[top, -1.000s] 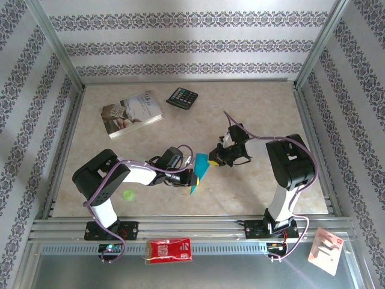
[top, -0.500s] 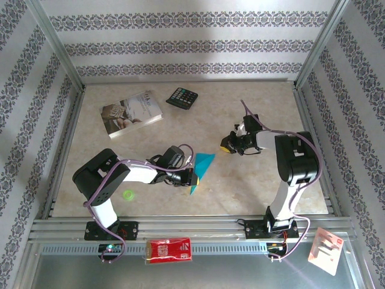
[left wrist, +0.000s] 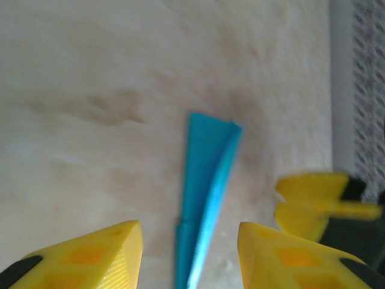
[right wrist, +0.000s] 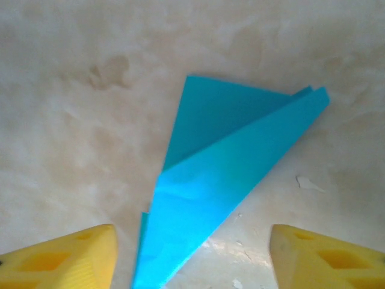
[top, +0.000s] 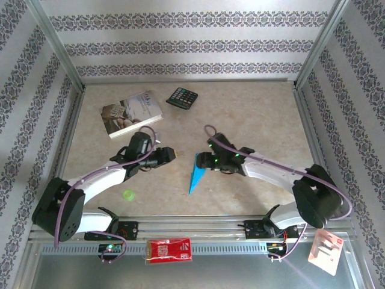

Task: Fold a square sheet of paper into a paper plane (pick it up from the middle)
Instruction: Move a paper plane to the center of the table.

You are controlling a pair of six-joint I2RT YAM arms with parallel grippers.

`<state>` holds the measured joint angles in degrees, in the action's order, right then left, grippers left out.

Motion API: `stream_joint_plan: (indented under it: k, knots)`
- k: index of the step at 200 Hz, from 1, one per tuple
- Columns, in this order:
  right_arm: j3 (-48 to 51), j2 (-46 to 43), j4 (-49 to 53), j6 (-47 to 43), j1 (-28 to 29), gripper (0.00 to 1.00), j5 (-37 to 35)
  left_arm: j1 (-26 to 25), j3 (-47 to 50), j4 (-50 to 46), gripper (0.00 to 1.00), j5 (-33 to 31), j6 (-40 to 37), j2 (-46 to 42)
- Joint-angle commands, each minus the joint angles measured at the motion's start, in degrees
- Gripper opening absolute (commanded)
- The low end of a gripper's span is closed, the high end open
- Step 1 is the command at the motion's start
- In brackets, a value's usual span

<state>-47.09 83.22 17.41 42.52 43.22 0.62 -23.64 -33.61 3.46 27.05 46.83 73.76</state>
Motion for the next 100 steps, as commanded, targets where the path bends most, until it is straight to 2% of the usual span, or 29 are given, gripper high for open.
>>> stream_joint_plan:
  k: [1, 14, 50, 76, 100]
  knots:
    - [-5.43, 5.51, 6.68, 4.04, 4.98, 0.74, -16.44, 2.47, 1.34, -6.75, 0.47, -2.72, -2.45, -2.31]
    - [-9.21, 9.44, 10.27, 4.85, 7.44, 0.77, -20.46, 2.8, 1.74, -6.76, 0.49, -2.81, -2.7, -3.3]
    - [-14.32, 17.4, 13.44, 6.71, 10.16, 0.81, -23.99, 2.85, 2.89, -5.71, 0.52, -1.24, -2.96, -2.95]
    - [-15.66, 19.35, 15.92, 6.9, 10.29, 0.8, -26.28, 2.85, 3.1, -5.49, 0.52, -0.2, -3.39, -2.38]
    - [-15.91, 18.7, 17.3, 7.14, 10.28, 0.74, -26.91, 2.88, 2.82, -5.66, 0.53, 0.08, -3.81, -2.0]
